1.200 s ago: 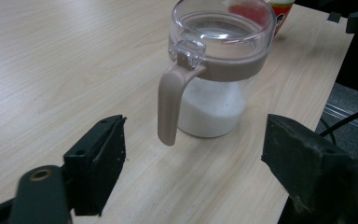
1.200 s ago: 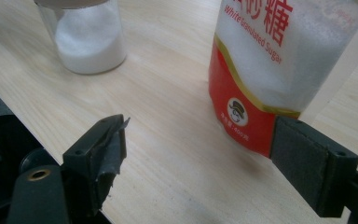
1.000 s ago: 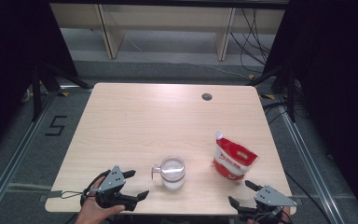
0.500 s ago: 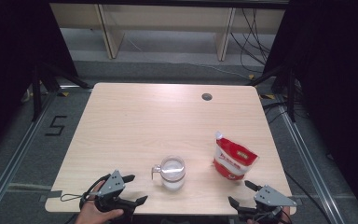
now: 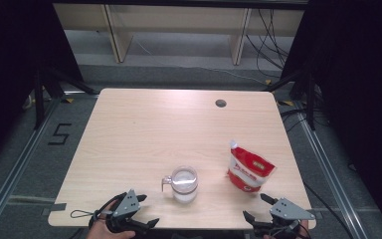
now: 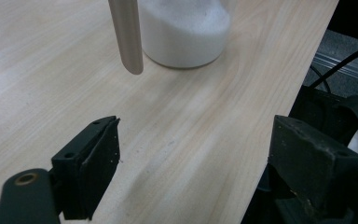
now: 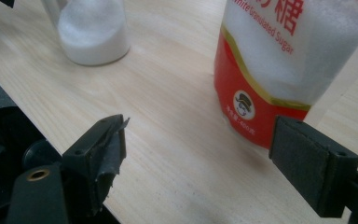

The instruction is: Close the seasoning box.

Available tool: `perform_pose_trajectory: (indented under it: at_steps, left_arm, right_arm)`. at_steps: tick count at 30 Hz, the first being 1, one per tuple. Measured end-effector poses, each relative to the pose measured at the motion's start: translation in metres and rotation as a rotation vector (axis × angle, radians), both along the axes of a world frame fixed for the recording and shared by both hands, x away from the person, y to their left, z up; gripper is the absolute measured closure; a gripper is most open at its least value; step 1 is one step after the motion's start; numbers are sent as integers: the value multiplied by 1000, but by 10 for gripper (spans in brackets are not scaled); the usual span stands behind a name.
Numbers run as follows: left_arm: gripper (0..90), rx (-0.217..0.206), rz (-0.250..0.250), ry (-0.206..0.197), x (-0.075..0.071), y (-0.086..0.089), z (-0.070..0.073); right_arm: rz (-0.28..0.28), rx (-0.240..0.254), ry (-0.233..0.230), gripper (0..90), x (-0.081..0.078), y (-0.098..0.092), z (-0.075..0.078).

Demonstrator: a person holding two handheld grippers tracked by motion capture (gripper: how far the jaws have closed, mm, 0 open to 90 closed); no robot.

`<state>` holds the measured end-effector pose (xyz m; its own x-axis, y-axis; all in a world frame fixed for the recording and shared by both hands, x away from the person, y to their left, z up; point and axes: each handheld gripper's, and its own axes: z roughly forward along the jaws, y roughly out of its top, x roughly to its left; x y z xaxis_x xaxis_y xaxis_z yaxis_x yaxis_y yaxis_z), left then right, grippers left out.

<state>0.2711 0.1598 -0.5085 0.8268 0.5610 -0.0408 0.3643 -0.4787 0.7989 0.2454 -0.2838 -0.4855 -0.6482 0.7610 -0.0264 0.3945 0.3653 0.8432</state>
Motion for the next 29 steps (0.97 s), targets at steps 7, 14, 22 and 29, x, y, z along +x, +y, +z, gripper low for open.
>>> perform_pose_trajectory:
  at_steps: [7, 14, 22, 29]
  left_arm:
    - [161, 3, -1, -5, 0, 0, 0]
    - [161, 27, -16, -3, 1, 1, 0]
    - [161, 13, -7, 0, 1, 0, 0]
    - [161, 2, -3, 1, 1, -1, -1]
  right_arm:
    - [5, 1, 11, 195, 0, 1, -1]
    - [14, -23, -12, 193, 1, 0, -1]
    - [8, -13, 15, 190, 1, 0, -2]
    - [-33, 0, 58, 190, -2, 1, -3]
